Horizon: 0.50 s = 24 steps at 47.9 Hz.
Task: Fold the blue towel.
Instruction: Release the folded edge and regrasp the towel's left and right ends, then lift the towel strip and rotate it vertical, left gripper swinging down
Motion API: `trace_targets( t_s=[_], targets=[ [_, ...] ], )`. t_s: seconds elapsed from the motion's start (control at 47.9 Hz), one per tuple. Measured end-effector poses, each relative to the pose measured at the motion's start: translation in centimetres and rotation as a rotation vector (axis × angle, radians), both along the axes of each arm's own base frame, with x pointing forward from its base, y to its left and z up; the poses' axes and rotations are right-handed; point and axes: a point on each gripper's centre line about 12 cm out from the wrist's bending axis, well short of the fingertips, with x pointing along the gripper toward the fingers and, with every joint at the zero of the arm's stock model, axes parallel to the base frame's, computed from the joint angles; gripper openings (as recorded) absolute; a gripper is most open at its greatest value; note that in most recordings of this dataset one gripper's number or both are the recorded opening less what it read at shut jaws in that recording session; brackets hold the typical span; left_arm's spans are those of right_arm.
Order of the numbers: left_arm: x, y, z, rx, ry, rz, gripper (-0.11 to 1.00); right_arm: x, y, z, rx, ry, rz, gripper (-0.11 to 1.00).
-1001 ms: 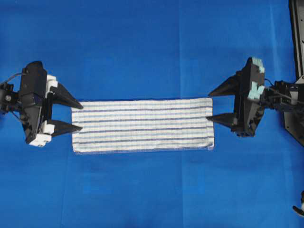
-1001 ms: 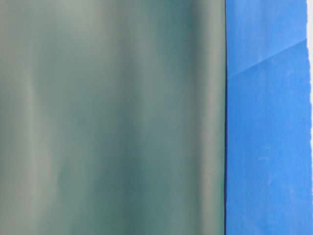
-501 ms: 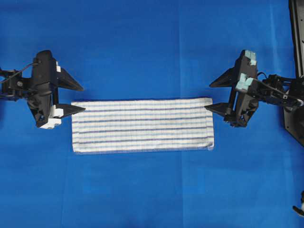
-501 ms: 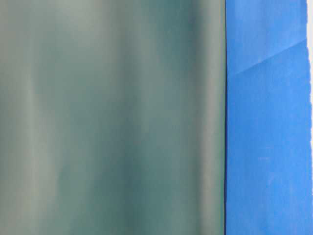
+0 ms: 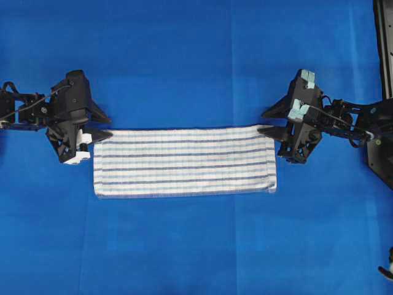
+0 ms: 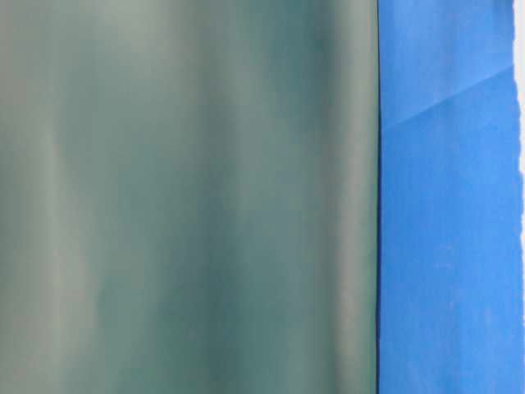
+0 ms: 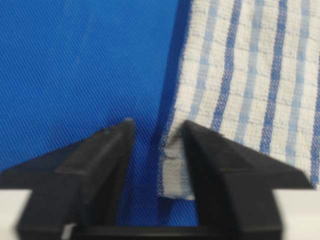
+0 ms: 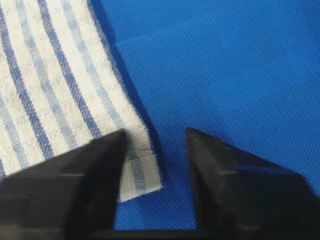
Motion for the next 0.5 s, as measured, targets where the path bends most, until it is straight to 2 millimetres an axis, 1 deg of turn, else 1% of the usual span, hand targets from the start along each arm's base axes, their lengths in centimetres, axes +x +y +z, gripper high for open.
trace_targets(
  t_s=[0.083,0.104,0.167,0.23,0.501],
  targets=[
    [0.08,-0.04,-0.08,-0.009,0.007,0.007,0.18,0.05,0.00,-0.01,0.001,0.000,-0.001,0.27],
    [0.16,-0.07,-0.04,-0.012,0.007,0.009,0.14,0.06,0.00,0.03,0.001,-0.002,-0.001,0.21],
    [0.21,-0.32,0.00,-0.019,0.011,0.007,0.04,0.05,0.00,-0.01,0.002,-0.001,-0.001,0.11],
    [0.23,-0.40,0.01,-0.025,0.018,0.009,0.03,0.06,0.04,0.03,0.001,-0.002,0.001,0.03],
    [0.43,-0.59,0.23,-0.036,0.058,0.009,0.03,0.06,0.05,0.04,0.000,-0.002,0.003,0.02]
  ],
)
